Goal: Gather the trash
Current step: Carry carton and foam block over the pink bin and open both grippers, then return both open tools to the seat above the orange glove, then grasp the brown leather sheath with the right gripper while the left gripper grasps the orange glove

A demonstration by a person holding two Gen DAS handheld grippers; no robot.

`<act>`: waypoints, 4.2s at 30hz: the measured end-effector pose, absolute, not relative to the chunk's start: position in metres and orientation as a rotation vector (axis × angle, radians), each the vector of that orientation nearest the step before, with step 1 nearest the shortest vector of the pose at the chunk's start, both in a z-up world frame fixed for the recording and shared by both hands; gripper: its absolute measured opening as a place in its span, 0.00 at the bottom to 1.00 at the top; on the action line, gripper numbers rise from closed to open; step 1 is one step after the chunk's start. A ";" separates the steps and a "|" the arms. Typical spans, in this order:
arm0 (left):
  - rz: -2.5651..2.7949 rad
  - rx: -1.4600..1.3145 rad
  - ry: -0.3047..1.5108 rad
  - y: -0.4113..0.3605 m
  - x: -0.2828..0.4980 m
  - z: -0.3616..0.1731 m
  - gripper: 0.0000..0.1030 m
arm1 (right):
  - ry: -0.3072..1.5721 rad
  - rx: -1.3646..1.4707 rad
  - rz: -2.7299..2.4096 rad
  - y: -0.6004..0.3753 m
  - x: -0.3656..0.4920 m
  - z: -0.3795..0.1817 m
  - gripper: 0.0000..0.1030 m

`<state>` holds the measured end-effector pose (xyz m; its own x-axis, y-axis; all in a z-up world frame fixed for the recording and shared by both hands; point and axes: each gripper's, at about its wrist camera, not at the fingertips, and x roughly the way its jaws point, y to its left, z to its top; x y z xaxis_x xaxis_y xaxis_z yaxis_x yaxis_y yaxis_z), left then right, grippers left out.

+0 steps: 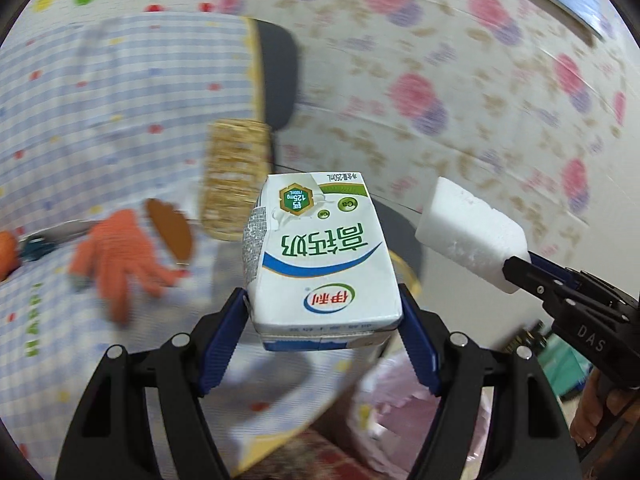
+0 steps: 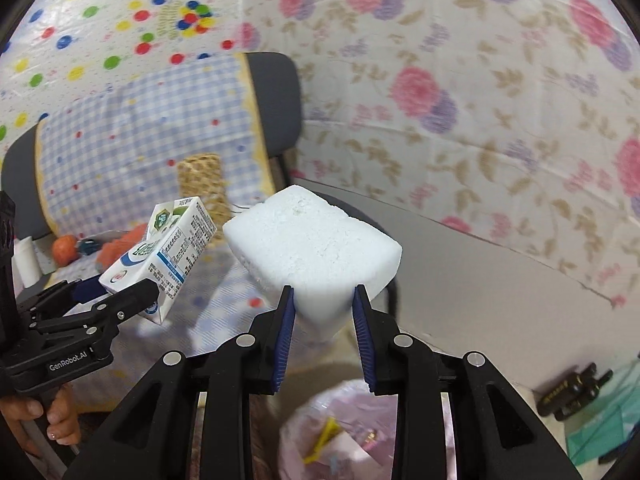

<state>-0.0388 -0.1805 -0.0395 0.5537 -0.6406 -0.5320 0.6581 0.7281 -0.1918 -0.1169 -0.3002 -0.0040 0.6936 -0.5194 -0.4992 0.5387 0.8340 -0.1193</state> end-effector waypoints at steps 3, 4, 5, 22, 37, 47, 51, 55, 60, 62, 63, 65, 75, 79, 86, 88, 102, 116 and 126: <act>-0.855 0.065 0.623 -0.207 -0.055 -0.044 0.69 | 0.557 0.047 -0.657 -0.310 -0.144 -0.007 0.30; -0.876 0.076 0.625 -0.213 -0.060 -0.045 0.69 | 0.560 0.047 -0.674 -0.312 -0.151 -0.007 0.30; -0.895 0.086 0.626 -0.219 -0.064 -0.046 0.69 | 0.565 0.047 -0.692 -0.314 -0.158 -0.008 0.30; -1.052 0.180 0.687 -0.282 -0.091 -0.067 0.70 | 0.697 0.114 -0.798 -0.345 -0.209 -0.043 0.42; -0.944 0.228 0.650 -0.269 -0.084 -0.059 0.77 | 0.625 0.142 -0.776 -0.346 -0.204 -0.022 0.49; -0.779 0.187 0.595 -0.220 -0.046 -0.031 0.78 | 0.585 0.105 -0.670 -0.326 -0.157 0.003 0.49; -0.699 0.146 0.576 -0.190 -0.026 -0.017 0.79 | 0.572 0.072 -0.606 -0.310 -0.131 0.012 0.49; -0.627 0.116 0.574 -0.165 -0.012 -0.008 0.79 | 0.561 0.050 -0.560 -0.296 -0.110 0.018 0.49; -0.555 0.067 0.578 -0.131 0.004 -0.002 0.79 | 0.557 0.021 -0.506 -0.279 -0.085 0.024 0.49; -0.535 0.056 0.582 -0.120 0.006 -0.002 0.79 | 0.556 0.014 -0.483 -0.273 -0.075 0.024 0.49; -0.523 0.052 0.583 -0.115 0.007 -0.002 0.79 | 0.557 0.011 -0.472 -0.271 -0.071 0.025 0.49; -0.504 0.050 0.583 -0.106 0.008 -0.003 0.79 | 0.557 0.006 -0.444 -0.264 -0.059 0.025 0.49; -0.317 0.013 0.604 -0.039 0.033 -0.010 0.82 | 0.567 -0.019 -0.298 -0.229 0.005 0.016 0.49; -0.234 -0.020 0.619 -0.012 0.046 -0.016 0.85 | 0.575 -0.022 -0.255 -0.221 0.027 0.012 0.49; -0.154 -0.031 0.658 0.012 0.068 -0.030 0.85 | 0.621 -0.013 -0.194 -0.217 0.075 -0.010 0.49; -0.140 -0.036 0.668 0.016 0.075 -0.034 0.85 | 0.653 -0.012 -0.190 -0.219 0.091 -0.021 0.49; -0.107 -0.046 0.776 0.017 0.127 -0.075 0.85 | 0.874 0.041 -0.130 -0.230 0.190 -0.093 0.49; -0.128 -0.054 0.801 0.012 0.134 -0.079 0.85 | 0.910 0.129 -0.137 -0.241 0.219 -0.114 0.47; -0.218 -0.011 0.776 -0.028 0.116 -0.066 0.85 | 0.702 0.080 -0.130 -0.242 0.149 -0.059 0.46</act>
<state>0.1164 -0.0276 -0.0661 0.6920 -0.1997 -0.6938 0.1913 0.9773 -0.0905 0.1489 -0.2416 -0.0593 0.7558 -0.0919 -0.6483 0.1454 0.9889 0.0294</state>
